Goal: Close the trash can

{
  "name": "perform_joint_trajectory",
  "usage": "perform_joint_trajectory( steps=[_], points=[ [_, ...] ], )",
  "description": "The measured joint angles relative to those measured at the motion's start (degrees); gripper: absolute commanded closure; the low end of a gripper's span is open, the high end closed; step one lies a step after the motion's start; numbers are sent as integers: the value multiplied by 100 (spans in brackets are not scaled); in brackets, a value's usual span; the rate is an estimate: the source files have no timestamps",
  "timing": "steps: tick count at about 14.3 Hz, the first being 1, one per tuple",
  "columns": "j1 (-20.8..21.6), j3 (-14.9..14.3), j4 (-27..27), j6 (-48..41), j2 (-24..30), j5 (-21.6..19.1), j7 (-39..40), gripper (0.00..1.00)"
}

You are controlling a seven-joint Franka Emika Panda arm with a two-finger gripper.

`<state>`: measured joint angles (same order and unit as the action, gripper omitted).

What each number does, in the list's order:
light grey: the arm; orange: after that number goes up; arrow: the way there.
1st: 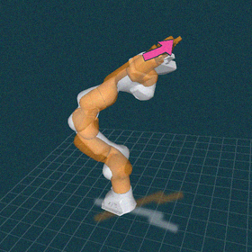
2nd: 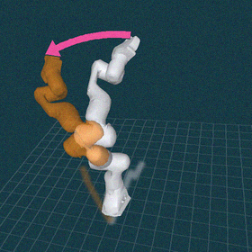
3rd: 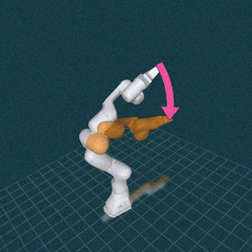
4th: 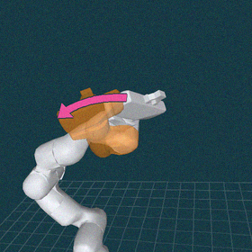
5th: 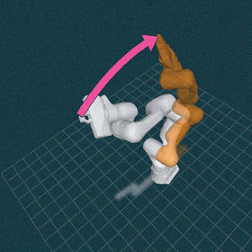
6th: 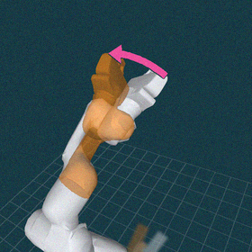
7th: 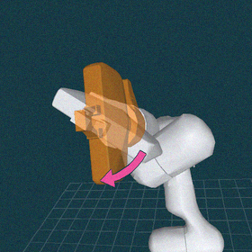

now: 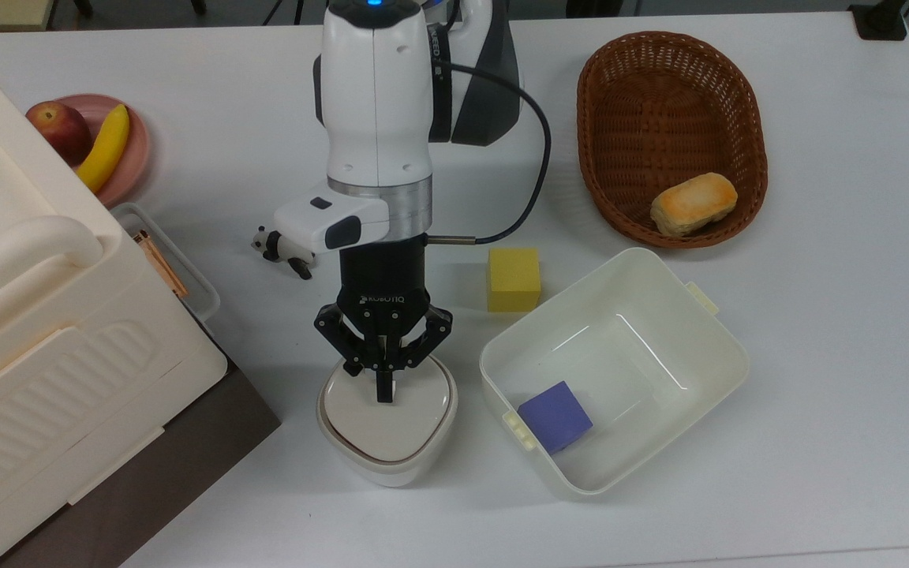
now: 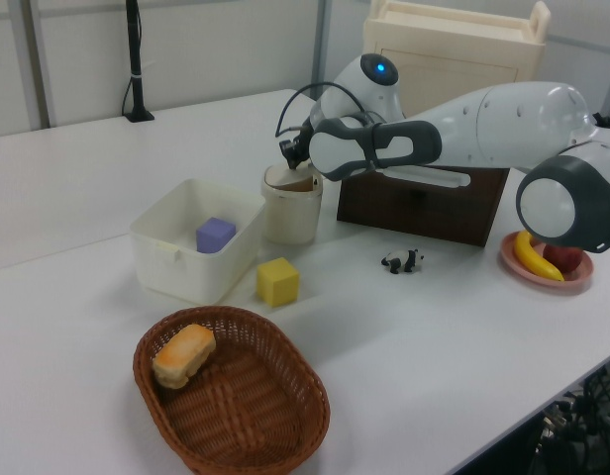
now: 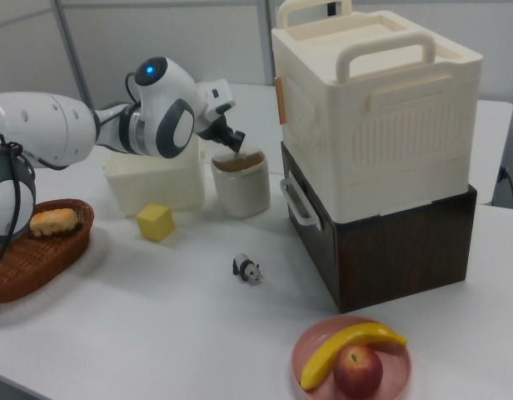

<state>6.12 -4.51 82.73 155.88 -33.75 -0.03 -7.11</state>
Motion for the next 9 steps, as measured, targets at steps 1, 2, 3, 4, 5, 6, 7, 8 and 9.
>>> perform_joint_trajectory(
  steps=[1, 2, 3, 4, 5, 6, 7, 8, 9],
  points=[
    [-21, -4, 56, 0, -2, 0, 36, 97],
    [-55, -6, 99, 0, -3, 1, 89, 97],
    [-101, -8, 128, 0, -3, 1, 157, 97],
    [-152, -8, 138, 1, 0, 1, 237, 97],
    [-199, -9, 142, 1, 7, 1, 324, 97],
    [-237, -9, 156, 1, 11, 1, 420, 97],
    [-262, -9, 181, 2, 11, 1, 493, 97],
    [-271, -8, 188, 5, 17, 1, 561, 97],
    [-270, -5, 200, 6, 22, 1, 598, 97]
  ],
)
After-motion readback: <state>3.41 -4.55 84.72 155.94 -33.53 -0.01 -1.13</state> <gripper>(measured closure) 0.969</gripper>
